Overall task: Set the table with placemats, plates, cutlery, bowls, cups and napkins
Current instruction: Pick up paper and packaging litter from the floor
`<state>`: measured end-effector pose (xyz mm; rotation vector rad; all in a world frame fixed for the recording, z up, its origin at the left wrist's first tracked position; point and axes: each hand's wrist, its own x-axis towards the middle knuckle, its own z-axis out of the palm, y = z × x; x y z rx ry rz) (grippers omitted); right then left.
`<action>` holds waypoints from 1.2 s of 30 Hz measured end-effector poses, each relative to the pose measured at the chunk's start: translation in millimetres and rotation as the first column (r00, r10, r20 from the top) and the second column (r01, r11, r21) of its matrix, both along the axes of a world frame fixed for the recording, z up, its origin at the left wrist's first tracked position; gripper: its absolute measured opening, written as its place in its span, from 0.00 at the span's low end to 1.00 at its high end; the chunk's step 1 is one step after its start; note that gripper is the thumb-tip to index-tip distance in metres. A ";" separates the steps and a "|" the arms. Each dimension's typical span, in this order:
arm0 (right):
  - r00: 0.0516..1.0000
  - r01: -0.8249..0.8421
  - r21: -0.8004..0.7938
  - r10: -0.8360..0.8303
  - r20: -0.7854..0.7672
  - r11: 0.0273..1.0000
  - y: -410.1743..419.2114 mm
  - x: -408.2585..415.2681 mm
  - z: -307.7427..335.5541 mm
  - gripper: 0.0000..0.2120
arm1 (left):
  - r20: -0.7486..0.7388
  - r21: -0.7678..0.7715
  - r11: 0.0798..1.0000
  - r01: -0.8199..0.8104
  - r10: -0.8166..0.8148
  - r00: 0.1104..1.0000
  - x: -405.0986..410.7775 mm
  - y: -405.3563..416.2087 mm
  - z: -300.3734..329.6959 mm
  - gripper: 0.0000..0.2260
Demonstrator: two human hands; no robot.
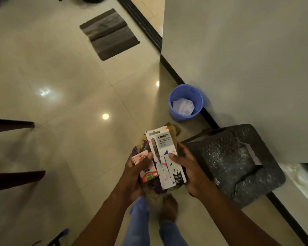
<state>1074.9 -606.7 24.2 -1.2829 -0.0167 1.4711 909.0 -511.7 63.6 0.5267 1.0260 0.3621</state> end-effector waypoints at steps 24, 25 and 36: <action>0.949 0.307 -0.435 -0.307 0.072 0.847 167.4 241.9 -224.8 0.16 | -0.114 -0.071 0.872 0.485 -0.490 0.864 294.8 215.2 -232.1 0.18; 0.954 0.289 -0.455 -0.291 0.069 0.842 166.3 248.7 -233.1 0.16 | -0.127 -0.079 0.858 0.508 -0.514 0.848 299.1 213.8 -240.9 0.17; 0.945 0.320 -0.485 -0.307 0.109 0.814 155.0 257.2 -258.3 0.08 | -0.147 -0.131 0.935 0.330 -0.347 0.926 292.9 203.4 -284.3 0.21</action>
